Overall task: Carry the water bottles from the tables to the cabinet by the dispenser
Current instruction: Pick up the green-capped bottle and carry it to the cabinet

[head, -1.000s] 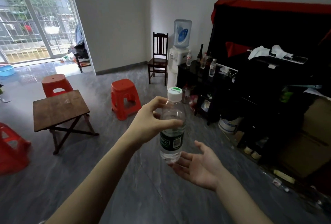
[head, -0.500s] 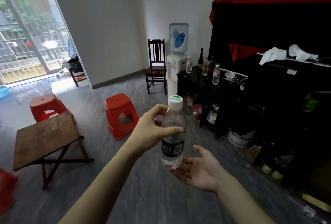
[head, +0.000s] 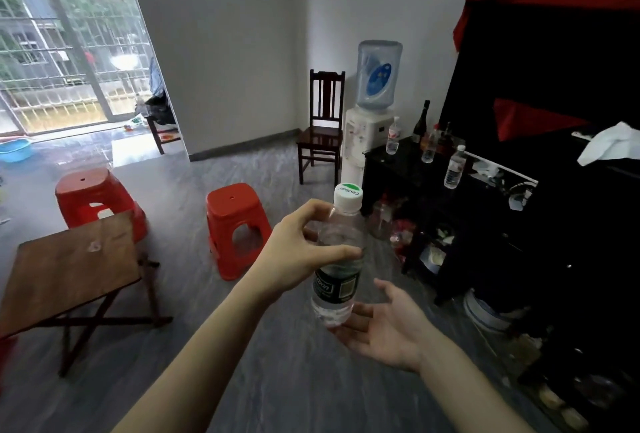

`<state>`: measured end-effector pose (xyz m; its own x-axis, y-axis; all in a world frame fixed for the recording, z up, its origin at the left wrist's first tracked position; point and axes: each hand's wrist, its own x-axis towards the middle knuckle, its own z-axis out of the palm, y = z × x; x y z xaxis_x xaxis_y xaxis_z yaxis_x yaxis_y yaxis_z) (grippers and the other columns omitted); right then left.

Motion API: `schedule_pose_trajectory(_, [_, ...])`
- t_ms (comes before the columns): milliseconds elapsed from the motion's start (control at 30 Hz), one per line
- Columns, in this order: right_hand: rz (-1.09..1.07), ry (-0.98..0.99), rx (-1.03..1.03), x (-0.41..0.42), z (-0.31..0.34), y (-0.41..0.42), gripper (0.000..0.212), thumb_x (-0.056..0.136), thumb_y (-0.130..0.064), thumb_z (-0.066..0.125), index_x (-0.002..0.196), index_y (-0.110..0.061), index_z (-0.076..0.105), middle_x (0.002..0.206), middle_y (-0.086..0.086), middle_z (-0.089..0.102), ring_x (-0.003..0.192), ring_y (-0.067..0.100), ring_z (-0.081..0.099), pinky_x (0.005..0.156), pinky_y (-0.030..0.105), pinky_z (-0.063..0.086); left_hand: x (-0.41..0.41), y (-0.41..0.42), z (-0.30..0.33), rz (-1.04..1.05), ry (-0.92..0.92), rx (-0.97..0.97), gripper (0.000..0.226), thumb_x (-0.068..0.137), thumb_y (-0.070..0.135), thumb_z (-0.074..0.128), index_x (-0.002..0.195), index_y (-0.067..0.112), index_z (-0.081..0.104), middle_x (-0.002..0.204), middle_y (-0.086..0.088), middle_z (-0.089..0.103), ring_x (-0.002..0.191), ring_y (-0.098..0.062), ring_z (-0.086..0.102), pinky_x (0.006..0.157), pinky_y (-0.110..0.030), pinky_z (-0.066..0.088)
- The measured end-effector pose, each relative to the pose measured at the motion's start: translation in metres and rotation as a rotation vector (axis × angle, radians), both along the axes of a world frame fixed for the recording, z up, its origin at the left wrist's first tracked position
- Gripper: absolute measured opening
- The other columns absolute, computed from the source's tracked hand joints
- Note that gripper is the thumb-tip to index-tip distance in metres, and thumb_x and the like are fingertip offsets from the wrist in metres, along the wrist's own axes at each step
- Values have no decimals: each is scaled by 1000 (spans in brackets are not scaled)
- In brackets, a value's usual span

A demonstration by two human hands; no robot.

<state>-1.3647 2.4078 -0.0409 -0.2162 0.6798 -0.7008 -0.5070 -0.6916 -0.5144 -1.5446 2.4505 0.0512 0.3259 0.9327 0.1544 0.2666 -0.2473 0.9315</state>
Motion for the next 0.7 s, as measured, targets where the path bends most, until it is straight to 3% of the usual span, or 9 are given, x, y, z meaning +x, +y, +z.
schedule_pose_trajectory(133, [-9, 1, -11, -6, -4, 73, 74, 98, -55, 38, 131, 10, 52, 123, 31, 65, 117, 41, 59, 106, 44, 41, -8, 76, -8, 1, 0, -4, 53, 57, 49, 88, 104, 41, 64, 111, 13, 69, 97, -16, 71, 90, -43, 60])
schedule_pose_trajectory(233, [-4, 16, -16, -14, -4, 134, 74, 98, -55, 37, 131, 10, 51, 122, 31, 65, 122, 42, 57, 102, 44, 44, -16, 137, -9, -20, 5, -4, 50, 63, 41, 90, 105, 38, 64, 109, 11, 70, 93, -14, 72, 87, -41, 61])
schedule_pose_trajectory(367, [-16, 9, -20, -22, -1, 212, 73, 98, -56, 36, 131, 8, 52, 120, 30, 66, 119, 42, 59, 94, 42, 47, -24, 219, -5, -44, -1, 9, 56, 58, 49, 86, 108, 33, 65, 109, 6, 72, 96, -17, 72, 90, -42, 60])
schedule_pose_trajectory(433, [-35, 13, -20, -25, 0, 242, 73, 98, -56, 36, 132, 7, 51, 121, 28, 66, 119, 41, 59, 99, 41, 45, -24, 254, -4, -69, -3, 17, 56, 60, 45, 88, 108, 32, 65, 110, 6, 72, 96, -16, 72, 88, -34, 60])
schedule_pose_trajectory(533, [-68, 35, -31, -26, 0, 279, 74, 98, -56, 36, 133, 8, 50, 122, 29, 66, 116, 40, 59, 92, 41, 48, -20, 297, -4, -108, -2, 14, 49, 68, 30, 92, 109, 29, 65, 110, 7, 72, 93, -12, 72, 81, -23, 58])
schedule_pose_trajectory(700, [-107, 31, -36, -21, -3, 337, 78, 96, -59, 37, 133, 8, 50, 124, 29, 65, 122, 39, 57, 93, 41, 47, -12, 358, -15, -149, -10, -14, 56, 61, 40, 91, 111, 32, 65, 110, 7, 72, 97, -15, 72, 86, -31, 60])
